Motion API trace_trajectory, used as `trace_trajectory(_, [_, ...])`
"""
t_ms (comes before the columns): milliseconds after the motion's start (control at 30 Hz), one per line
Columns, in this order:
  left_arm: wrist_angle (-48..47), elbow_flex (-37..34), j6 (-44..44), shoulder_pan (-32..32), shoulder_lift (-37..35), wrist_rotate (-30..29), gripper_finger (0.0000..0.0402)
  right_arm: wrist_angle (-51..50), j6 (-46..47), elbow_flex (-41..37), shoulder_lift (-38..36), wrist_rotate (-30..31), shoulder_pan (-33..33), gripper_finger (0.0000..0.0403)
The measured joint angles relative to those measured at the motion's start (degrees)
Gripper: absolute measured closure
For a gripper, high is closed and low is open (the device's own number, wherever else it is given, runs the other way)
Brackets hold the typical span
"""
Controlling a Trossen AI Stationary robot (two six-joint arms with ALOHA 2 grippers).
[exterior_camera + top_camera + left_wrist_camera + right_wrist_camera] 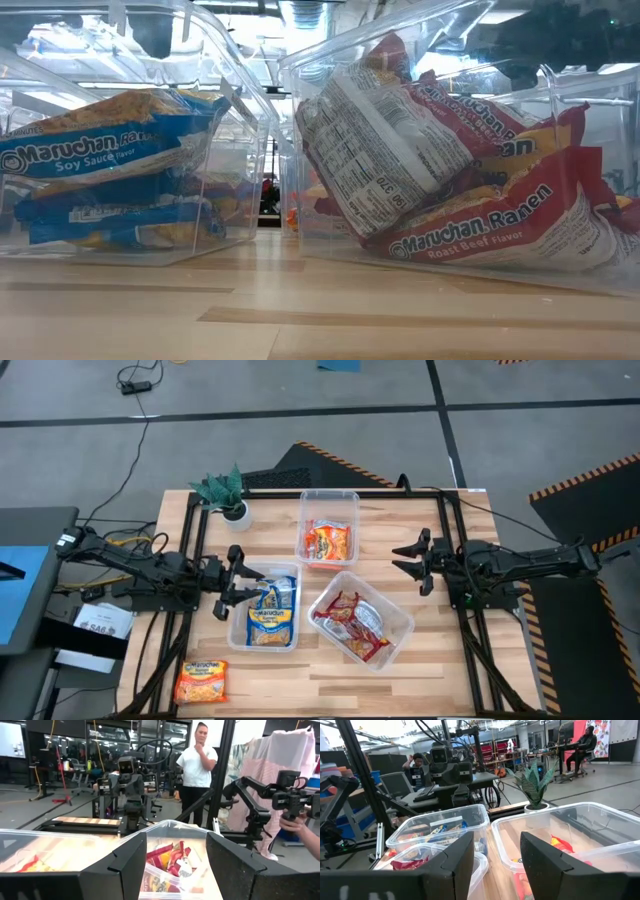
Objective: Sort Maruchan noodles
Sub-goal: Put the orange noodle pack into the top transparent bin
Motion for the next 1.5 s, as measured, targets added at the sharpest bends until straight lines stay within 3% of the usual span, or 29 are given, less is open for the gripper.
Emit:
trace_trajectory(300, [0.6, -0.1, 1.7, 0.0, 0.1, -0.4, 0.0209, 0.0, 0.0, 0.0, 0.0, 0.0, 0.0, 0.0221])
trace_trajectory(533, [15.5, -8.1, 1.7, 0.0, -0.2, -2.3, 0.0209, 0.0, 0.0, 0.0, 0.0, 0.0, 0.0, 0.0221])
trace_trajectory(667, [17.0, -8.5, -0.2, 0.0, -0.2, -2.0, 0.0209, 0.0, 0.1, 0.0, 0.0, 0.0, 0.0, 0.0221])
trace_trajectory(1167, [-1.5, 3.1, 2.6, 0.0, -0.2, -2.3, 0.0209, 0.0, 0.1, 0.0, 0.0, 0.0, 0.0, 0.0221])
trace_trajectory(1500, [-11.0, 4.6, 2.8, 0.1, -0.2, -8.1, 0.0209, 0.0, 0.1, 0.0, 0.0, 0.0, 0.0, 0.0221])
